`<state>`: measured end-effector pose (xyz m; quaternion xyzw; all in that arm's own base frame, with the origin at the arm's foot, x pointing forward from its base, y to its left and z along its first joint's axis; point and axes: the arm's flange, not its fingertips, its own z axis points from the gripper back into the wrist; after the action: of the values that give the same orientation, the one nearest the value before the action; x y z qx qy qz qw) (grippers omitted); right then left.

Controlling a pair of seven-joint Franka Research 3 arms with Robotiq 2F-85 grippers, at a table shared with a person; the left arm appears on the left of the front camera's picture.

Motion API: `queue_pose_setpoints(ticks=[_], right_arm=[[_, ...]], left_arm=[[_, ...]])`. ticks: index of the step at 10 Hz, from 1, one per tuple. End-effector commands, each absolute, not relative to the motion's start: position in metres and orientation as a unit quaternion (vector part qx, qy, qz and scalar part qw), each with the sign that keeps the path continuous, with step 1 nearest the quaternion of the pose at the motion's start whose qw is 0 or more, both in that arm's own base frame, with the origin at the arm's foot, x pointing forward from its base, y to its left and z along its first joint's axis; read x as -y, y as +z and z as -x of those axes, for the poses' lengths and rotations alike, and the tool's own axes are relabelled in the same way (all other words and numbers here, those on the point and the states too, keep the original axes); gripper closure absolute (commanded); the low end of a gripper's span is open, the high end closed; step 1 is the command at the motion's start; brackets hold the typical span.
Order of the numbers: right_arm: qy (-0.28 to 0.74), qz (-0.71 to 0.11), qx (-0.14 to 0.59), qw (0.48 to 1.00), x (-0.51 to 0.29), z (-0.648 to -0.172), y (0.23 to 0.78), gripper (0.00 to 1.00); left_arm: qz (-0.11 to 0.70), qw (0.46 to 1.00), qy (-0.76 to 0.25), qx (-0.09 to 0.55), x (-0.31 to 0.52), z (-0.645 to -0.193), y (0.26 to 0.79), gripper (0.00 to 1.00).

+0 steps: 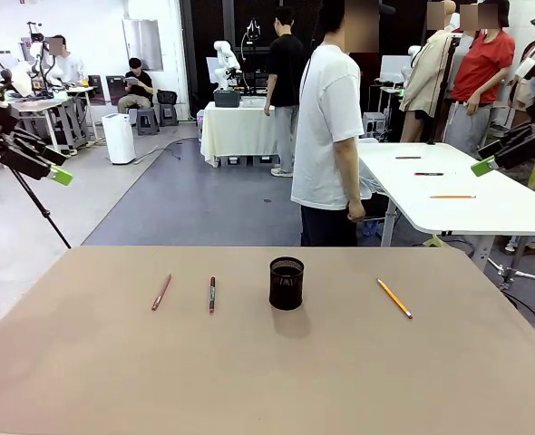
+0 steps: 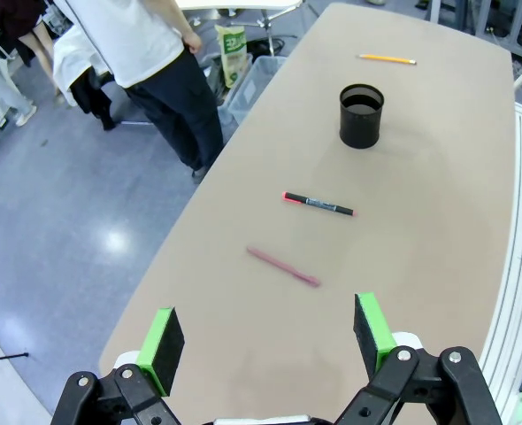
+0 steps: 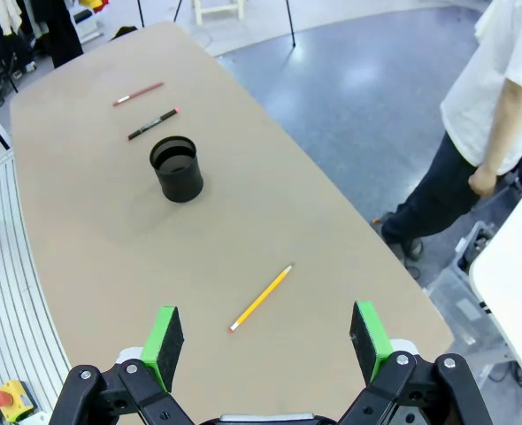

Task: Place the pens into the pen holder.
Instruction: Pick up a writing instrument from the table and place it into the Pen holder.

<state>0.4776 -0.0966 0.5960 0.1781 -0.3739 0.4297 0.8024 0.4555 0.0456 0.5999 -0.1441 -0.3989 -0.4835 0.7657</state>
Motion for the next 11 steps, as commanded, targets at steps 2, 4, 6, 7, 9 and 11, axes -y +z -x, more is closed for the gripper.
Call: queue_pose_setpoints(ticks=[2,4,6,7,9,11], right_arm=[[0.433,-0.178,0.373,0.801,0.096,-0.478,0.596,0.00],[0.433,-0.178,0.373,0.801,0.096,-0.478,0.596,0.00],[0.433,-0.178,0.373,0.801,0.096,-0.478,0.596,0.00],[0.433,-0.178,0.373,0.801,0.096,-0.478,0.596,0.00],[0.433,-0.178,0.373,0.801,0.096,-0.478,0.596,0.00],[0.433,-0.178,0.373,0.801,0.096,-0.478,0.596,0.00]], left_arm=[[0.152,0.762,-0.482,0.405,-0.046,-0.457,0.601,0.00],[0.152,0.762,-0.482,0.405,-0.046,-0.457,0.601,0.00],[0.152,0.762,-0.482,0.405,-0.046,-0.457,0.601,0.00],[0.152,0.762,-0.482,0.405,-0.046,-0.457,0.601,0.00],[0.103,0.813,-0.443,0.364,-0.034,-0.451,0.611,0.00],[0.038,0.866,-0.400,0.298,-0.002,-0.439,0.628,0.00]])
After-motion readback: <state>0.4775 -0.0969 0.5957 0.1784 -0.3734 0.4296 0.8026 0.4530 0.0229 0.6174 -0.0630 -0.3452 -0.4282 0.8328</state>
